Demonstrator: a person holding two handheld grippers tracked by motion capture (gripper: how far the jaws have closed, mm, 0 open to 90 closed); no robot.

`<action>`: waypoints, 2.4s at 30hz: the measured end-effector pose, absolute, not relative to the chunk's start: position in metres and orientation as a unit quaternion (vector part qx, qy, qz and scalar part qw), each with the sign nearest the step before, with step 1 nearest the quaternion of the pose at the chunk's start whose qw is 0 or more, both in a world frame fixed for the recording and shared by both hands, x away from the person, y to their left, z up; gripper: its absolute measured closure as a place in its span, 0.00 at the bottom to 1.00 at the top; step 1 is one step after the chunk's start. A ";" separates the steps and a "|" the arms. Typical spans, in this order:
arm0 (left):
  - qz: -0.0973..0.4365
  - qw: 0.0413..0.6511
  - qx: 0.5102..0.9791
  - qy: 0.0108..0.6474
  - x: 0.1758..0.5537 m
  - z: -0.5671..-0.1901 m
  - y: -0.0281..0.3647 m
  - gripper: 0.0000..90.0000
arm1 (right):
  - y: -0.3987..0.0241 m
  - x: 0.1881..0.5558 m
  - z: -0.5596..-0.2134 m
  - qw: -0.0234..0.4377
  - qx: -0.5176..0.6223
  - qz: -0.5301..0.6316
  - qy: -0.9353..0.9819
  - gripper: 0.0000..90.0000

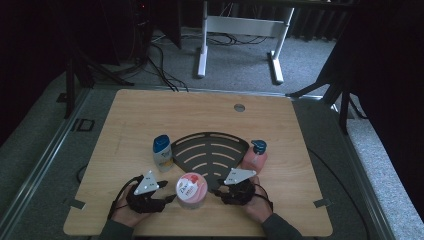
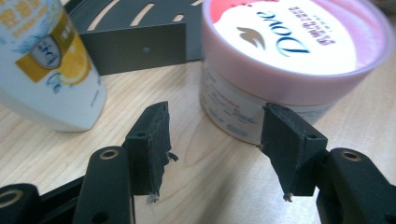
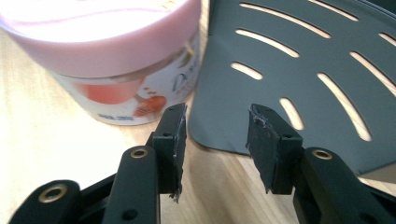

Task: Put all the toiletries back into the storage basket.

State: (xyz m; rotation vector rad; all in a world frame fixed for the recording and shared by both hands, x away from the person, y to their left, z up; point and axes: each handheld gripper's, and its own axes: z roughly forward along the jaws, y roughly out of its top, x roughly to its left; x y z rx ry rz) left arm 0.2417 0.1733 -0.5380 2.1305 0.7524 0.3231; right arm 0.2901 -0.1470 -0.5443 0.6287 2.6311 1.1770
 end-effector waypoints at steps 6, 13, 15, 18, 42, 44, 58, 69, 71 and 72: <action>0.114 0.419 0.855 0.283 0.239 -0.540 0.171 0.44 | -0.146 0.288 -0.543 0.079 0.192 0.407 0.890 0.60; 0.095 0.419 0.866 0.257 0.238 -0.541 0.162 0.40 | -0.142 0.285 -0.542 0.054 0.162 0.419 0.892 0.56; 0.095 0.418 0.867 0.256 0.238 -0.541 0.161 0.40 | -0.140 0.284 -0.542 0.051 0.154 0.420 0.893 0.55; 0.091 0.418 0.868 0.252 0.238 -0.542 0.159 0.38 | -0.139 0.284 -0.542 0.043 0.146 0.423 0.893 0.53; 0.105 0.419 0.873 0.225 0.242 -0.540 0.150 0.27 | -0.124 0.284 -0.539 0.029 0.111 0.438 0.891 0.32; 0.110 0.420 0.873 0.222 0.241 -0.539 0.150 0.27 | -0.124 0.284 -0.539 0.031 0.107 0.438 0.892 0.32; 0.109 0.410 0.877 0.226 0.242 -0.537 0.145 0.23 | -0.118 0.286 -0.539 0.041 0.089 0.435 0.895 0.22; 0.121 0.399 0.882 0.221 0.239 -0.533 0.142 0.24 | -0.117 0.283 -0.537 0.051 0.079 0.431 0.897 0.22; 0.123 0.397 0.883 0.220 0.238 -0.532 0.141 0.24 | -0.118 0.283 -0.537 0.052 0.079 0.431 0.897 0.22; 0.123 0.397 0.882 0.220 0.238 -0.532 0.140 0.24 | -0.118 0.283 -0.537 0.052 0.079 0.431 0.897 0.21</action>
